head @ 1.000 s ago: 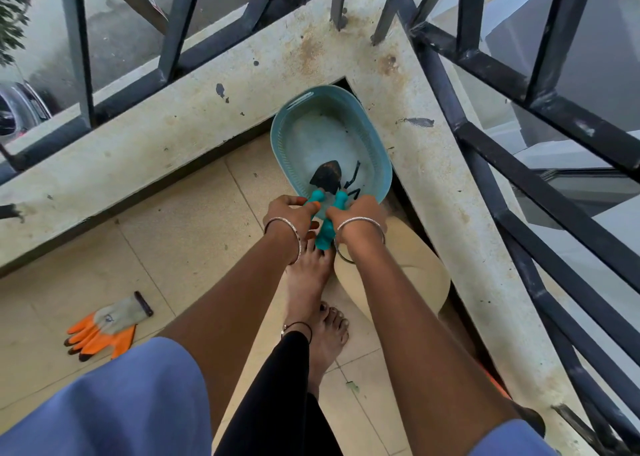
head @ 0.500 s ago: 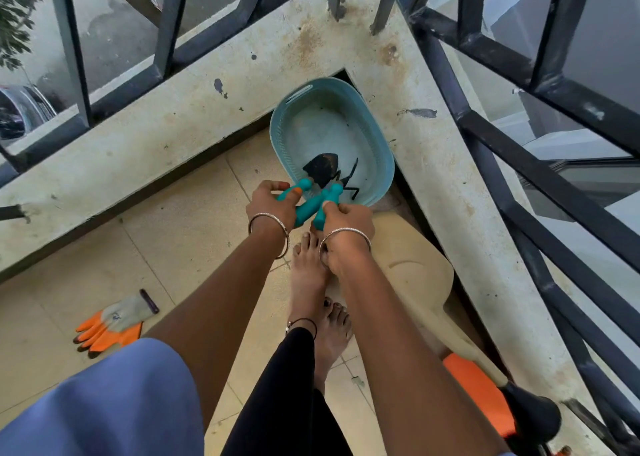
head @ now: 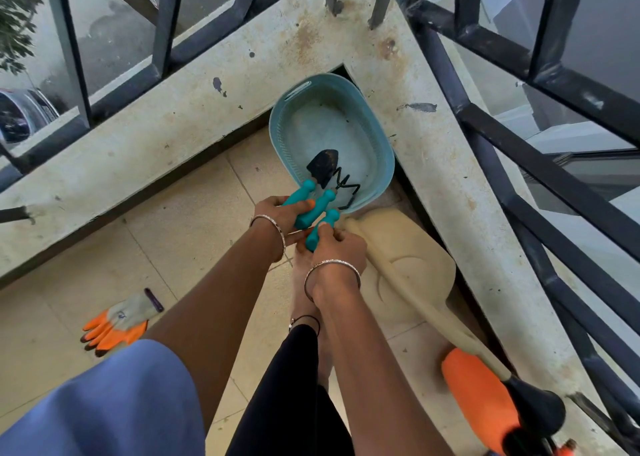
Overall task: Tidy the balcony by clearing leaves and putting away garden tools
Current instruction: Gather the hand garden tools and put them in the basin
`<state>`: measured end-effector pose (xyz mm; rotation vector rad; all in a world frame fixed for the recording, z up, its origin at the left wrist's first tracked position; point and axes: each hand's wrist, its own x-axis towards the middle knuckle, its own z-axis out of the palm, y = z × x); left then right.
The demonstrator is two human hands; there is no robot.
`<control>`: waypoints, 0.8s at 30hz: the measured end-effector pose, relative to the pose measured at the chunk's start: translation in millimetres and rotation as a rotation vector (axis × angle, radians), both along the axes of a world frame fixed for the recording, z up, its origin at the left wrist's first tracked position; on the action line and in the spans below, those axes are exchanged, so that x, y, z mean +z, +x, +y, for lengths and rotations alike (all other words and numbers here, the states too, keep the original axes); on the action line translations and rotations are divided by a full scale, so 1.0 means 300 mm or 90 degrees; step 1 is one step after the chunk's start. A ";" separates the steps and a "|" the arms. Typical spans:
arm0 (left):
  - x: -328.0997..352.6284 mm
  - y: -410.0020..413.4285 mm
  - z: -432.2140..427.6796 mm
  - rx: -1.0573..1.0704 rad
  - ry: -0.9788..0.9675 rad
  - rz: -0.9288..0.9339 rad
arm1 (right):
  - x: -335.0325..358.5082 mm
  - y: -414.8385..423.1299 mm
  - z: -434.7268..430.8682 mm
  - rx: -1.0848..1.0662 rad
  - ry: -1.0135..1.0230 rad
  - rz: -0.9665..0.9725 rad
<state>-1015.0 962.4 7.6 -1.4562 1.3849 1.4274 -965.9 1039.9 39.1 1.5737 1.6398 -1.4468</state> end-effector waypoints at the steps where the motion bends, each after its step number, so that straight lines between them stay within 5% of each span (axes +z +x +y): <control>1: 0.000 -0.001 0.002 0.008 0.002 0.003 | -0.010 -0.003 -0.005 -0.004 0.006 -0.001; 8: 0.003 -0.054 -0.011 0.030 -0.041 0.026 | -0.038 -0.029 0.037 0.001 0.047 0.008; 19: -0.012 -0.080 -0.075 0.022 -0.085 0.083 | -0.084 -0.061 -0.072 -0.182 -0.126 -0.016; 24: -0.025 -0.079 -0.076 -0.041 -0.110 0.077 | -0.095 -0.078 -0.074 -0.164 -0.168 -0.010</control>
